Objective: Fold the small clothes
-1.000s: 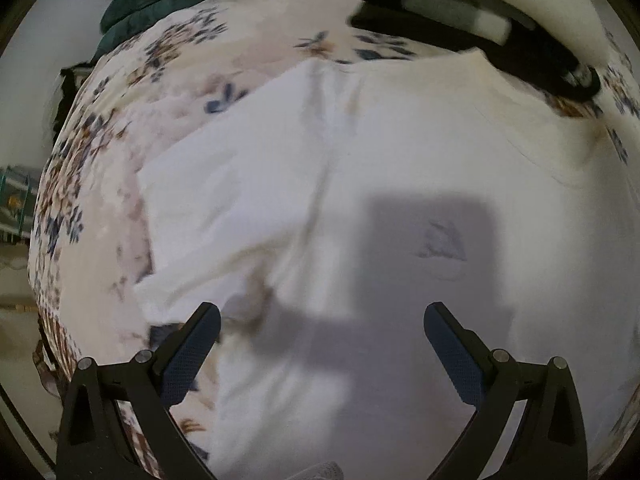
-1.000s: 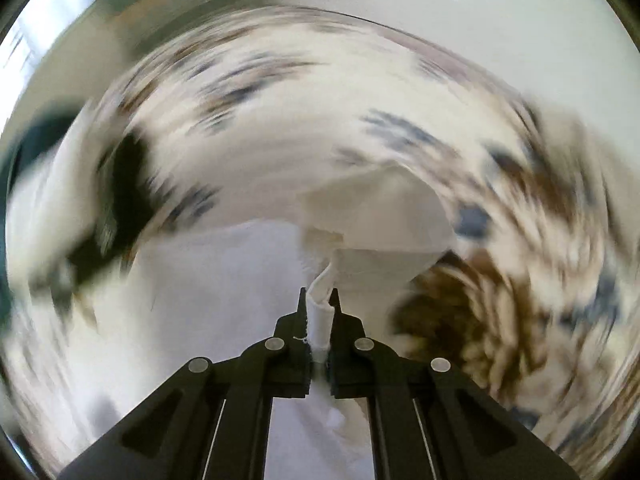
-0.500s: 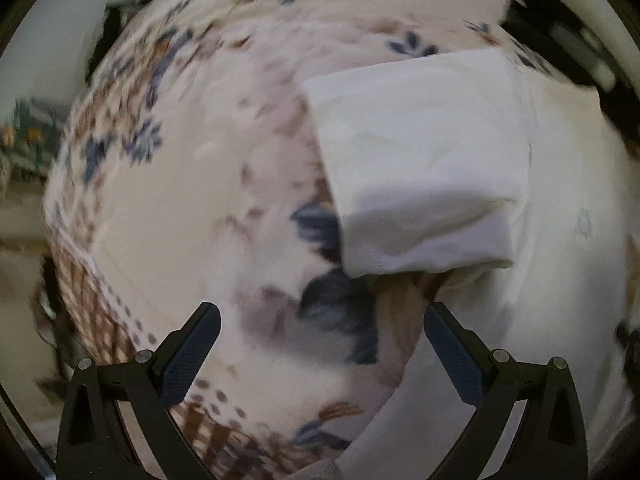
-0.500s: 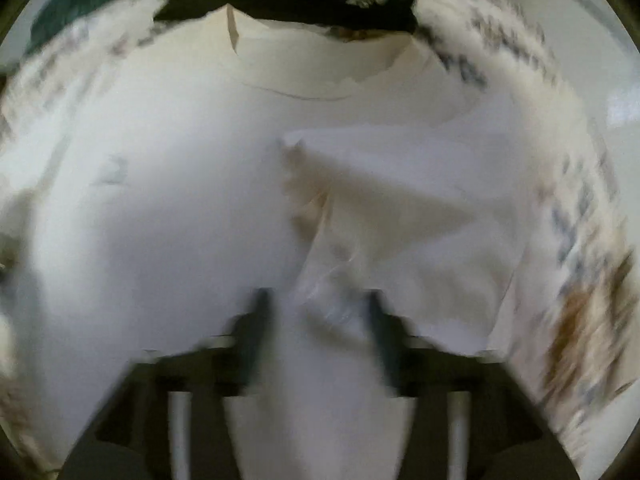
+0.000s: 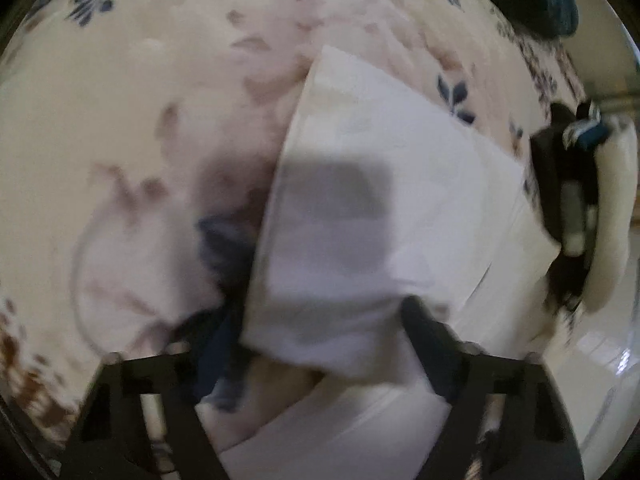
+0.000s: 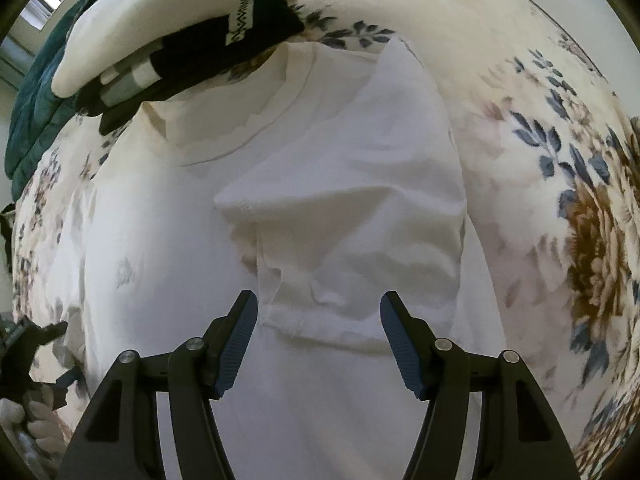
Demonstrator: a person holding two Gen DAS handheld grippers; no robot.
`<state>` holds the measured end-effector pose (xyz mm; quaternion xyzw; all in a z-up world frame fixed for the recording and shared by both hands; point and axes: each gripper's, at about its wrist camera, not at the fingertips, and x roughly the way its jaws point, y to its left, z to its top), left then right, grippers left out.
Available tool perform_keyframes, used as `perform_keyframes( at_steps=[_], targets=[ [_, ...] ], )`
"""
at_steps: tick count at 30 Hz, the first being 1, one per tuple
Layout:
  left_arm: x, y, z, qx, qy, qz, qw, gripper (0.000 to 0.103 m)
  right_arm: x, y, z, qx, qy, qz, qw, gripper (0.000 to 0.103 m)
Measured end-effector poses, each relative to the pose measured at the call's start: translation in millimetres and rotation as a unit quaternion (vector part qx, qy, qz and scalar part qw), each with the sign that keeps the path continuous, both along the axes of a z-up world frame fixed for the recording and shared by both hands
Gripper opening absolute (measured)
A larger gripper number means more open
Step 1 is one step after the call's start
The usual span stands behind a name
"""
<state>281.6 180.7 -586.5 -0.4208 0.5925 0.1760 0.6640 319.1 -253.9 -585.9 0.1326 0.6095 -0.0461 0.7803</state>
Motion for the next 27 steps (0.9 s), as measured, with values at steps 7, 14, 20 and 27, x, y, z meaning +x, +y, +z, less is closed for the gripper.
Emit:
perform_keyframes(
  at_steps=[7,14,20,27],
  targets=[
    [38,-29,56,0.11,-0.094,-0.09,0.9854,0.009,0,6,-2,-0.023,0.015,-0.026,0.999,0.066],
    [59,-160,83,0.205,-0.17,-0.373,0.8888,0.009,-22,-11,4,-0.048,0.019,-0.034,0.998,0.066],
    [35,-217,55,0.19,-0.132,-0.475,0.8488,0.028,-21,-18,15,-0.033,0.019,-0.04,0.999,0.066],
    [18,-185,65,0.182,-0.1,-0.459,0.8638,0.075,-9,-15,36,0.044,0.016,-0.031,0.998,0.066]
  ],
)
